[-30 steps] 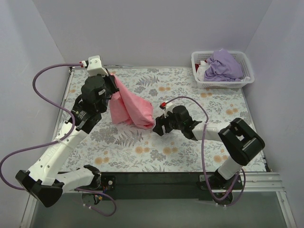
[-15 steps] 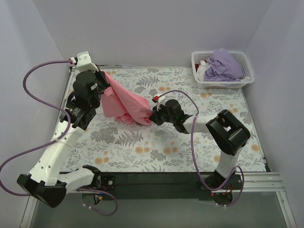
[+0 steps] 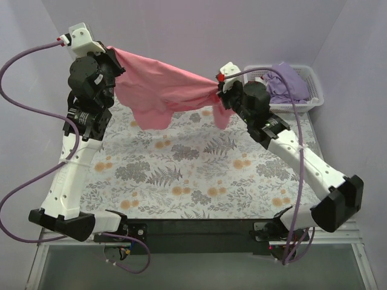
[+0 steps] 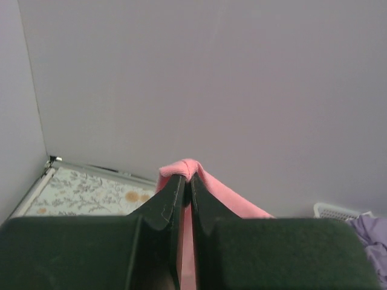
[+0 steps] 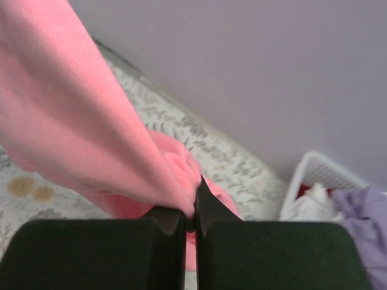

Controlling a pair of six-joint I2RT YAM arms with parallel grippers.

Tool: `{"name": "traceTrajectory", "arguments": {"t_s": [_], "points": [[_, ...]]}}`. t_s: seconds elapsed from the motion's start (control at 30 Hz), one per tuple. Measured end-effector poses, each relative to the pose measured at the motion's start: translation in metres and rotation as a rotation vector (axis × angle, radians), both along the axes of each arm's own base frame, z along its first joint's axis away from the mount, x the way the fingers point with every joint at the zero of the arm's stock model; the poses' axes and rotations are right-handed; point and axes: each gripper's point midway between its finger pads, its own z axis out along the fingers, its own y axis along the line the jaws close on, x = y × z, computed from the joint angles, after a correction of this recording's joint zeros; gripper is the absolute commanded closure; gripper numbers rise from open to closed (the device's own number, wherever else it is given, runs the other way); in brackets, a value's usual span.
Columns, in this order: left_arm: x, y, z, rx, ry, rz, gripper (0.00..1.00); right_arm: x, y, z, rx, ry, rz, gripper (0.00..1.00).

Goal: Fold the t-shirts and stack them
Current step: Flatten the tshirt out

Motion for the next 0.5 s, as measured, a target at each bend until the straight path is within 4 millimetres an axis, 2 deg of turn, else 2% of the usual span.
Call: {"name": "traceTrajectory", "arguments": {"t_s": [0.03, 0.1, 0.13, 0.17, 0.23, 0.27, 0.3, 0.37, 0.43, 0.5], "points": [[-0.004, 0.002, 0.010, -0.002, -0.025, 0.001, 1.00, -0.005, -0.009, 0.027, 0.001, -0.049, -0.015, 0.99], [-0.015, 0.006, 0.023, -0.005, -0.063, 0.002, 1.00, -0.020, -0.027, 0.067, 0.006, -0.123, -0.041, 0.84], [-0.021, 0.007, 0.026, -0.006, -0.077, 0.002, 1.00, -0.029, -0.036, 0.079, 0.007, -0.148, -0.051, 0.78], [-0.028, 0.010, 0.024, -0.010, -0.087, 0.003, 1.00, -0.039, -0.046, 0.088, 0.004, -0.161, -0.056, 0.62], [-0.040, 0.013, 0.014, -0.011, -0.077, 0.001, 1.00, -0.051, -0.055, 0.093, 0.003, -0.168, -0.057, 0.45], [-0.045, 0.015, 0.006, -0.014, -0.070, 0.000, 1.00, -0.057, -0.059, 0.089, -0.004, -0.156, -0.057, 0.34], [-0.050, 0.016, -0.006, -0.021, -0.058, -0.003, 1.00, -0.061, -0.062, 0.076, -0.008, -0.130, -0.058, 0.30], [-0.056, 0.016, -0.039, -0.025, -0.003, -0.011, 1.00, -0.066, -0.066, 0.038, -0.049, -0.058, -0.063, 0.27], [-0.058, 0.012, -0.080, -0.033, 0.062, -0.034, 1.00, -0.069, -0.070, -0.017, -0.102, 0.053, -0.079, 0.26], [-0.058, 0.006, -0.131, -0.033, 0.158, -0.057, 1.00, -0.077, -0.077, -0.083, -0.177, 0.200, -0.094, 0.26]]}}
